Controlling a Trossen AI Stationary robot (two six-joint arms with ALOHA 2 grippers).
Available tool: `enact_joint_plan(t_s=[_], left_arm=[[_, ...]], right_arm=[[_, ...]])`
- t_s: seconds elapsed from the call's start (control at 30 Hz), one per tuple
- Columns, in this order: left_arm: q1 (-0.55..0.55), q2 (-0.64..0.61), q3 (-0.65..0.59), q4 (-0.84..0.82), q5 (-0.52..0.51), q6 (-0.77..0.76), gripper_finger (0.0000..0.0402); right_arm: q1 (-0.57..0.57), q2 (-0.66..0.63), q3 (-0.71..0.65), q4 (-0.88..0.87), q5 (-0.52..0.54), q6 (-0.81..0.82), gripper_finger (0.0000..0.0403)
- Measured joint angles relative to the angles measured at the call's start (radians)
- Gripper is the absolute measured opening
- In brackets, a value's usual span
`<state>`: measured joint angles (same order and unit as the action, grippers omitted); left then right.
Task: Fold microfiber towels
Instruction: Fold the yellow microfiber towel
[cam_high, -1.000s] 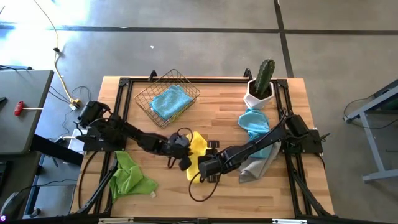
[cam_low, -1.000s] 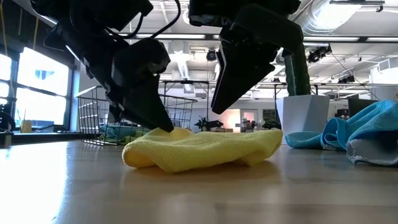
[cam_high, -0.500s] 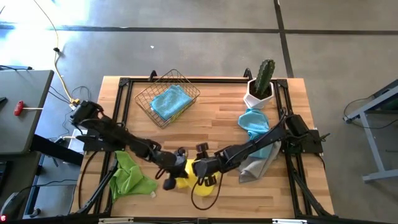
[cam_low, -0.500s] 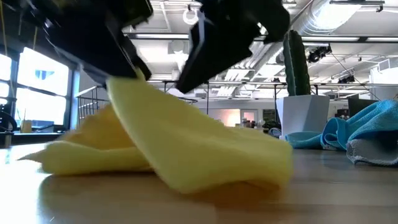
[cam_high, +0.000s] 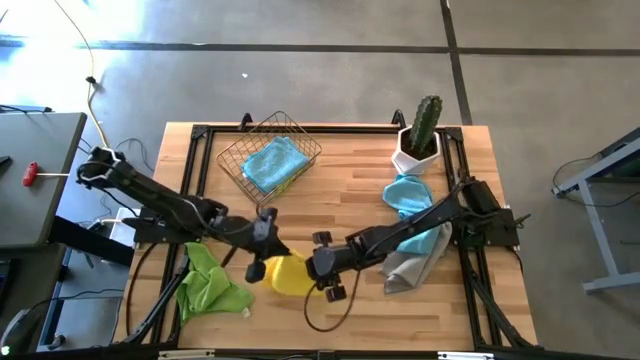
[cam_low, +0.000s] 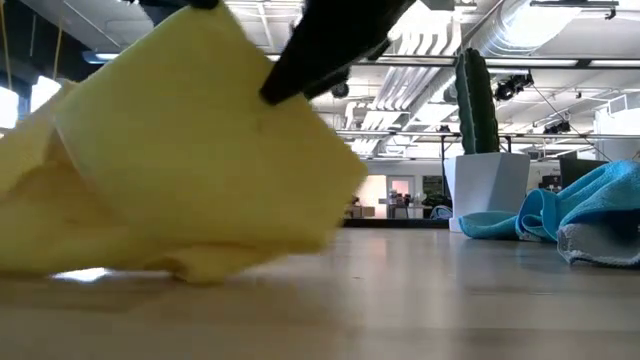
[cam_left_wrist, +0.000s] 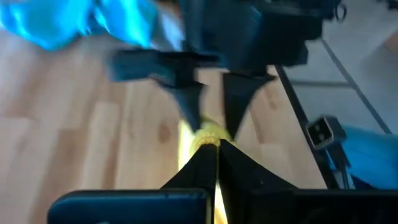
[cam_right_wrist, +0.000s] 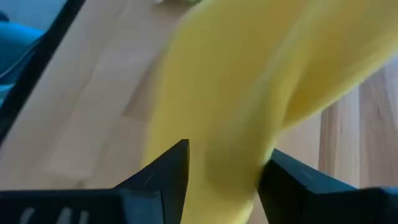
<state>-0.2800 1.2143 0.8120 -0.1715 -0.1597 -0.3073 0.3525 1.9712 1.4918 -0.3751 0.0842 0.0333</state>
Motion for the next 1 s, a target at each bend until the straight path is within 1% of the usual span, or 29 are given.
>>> enact_joint_plan(t_s=[0.07,0.17,0.23,0.27,0.37,0.47,0.5,0.57,0.67,0.73,0.83,0.93,1.0], left_arm=[[0.013,-0.029,0.000,0.003,-0.003,0.030,0.0001],[0.035,-0.064,0.001,0.034,0.027,0.100,0.0001],[0.052,-0.083,0.000,0.052,0.065,0.132,0.0001],[0.061,-0.085,0.000,0.082,0.103,0.136,0.0001],[0.079,-0.087,0.000,0.111,0.249,0.129,0.0001],[0.065,-0.075,0.000,0.099,0.389,0.112,0.0000],[0.058,-0.074,0.000,0.072,0.410,0.098,0.0000],[0.044,-0.074,-0.001,0.039,0.409,0.073,0.0000],[0.030,-0.074,-0.001,-0.023,0.350,0.033,0.0000],[0.030,-0.074,-0.001,-0.059,0.369,0.021,0.0000],[0.021,-0.074,0.000,-0.149,0.423,-0.020,0.0000],[0.007,-0.074,0.000,-0.242,0.427,-0.073,0.0000],[0.002,-0.074,-0.001,-0.267,0.414,-0.104,0.0000]], right_arm=[[0.022,-0.021,0.000,-0.006,0.018,0.001,0.0144],[0.058,-0.059,0.000,-0.015,0.021,0.018,0.0129],[0.081,-0.084,0.000,-0.025,0.030,0.046,0.0124],[0.093,-0.097,0.000,-0.032,0.047,0.066,0.0123],[0.126,-0.130,0.000,-0.061,0.162,0.097,0.0122],[0.149,-0.146,0.000,-0.070,0.302,0.093,0.0122],[0.150,-0.148,0.000,-0.062,0.338,0.077,0.0122],[0.145,-0.148,0.000,-0.024,0.371,0.038,0.0122],[0.123,-0.141,0.000,0.066,0.361,-0.013,0.0122],[0.100,-0.130,0.000,0.114,0.321,-0.038,0.0124],[0.061,-0.113,0.000,0.174,0.233,-0.059,0.0135],[0.024,-0.087,0.000,0.235,0.120,-0.067,0.0156],[0.005,-0.065,0.000,0.274,0.054,-0.080,0.0170]])
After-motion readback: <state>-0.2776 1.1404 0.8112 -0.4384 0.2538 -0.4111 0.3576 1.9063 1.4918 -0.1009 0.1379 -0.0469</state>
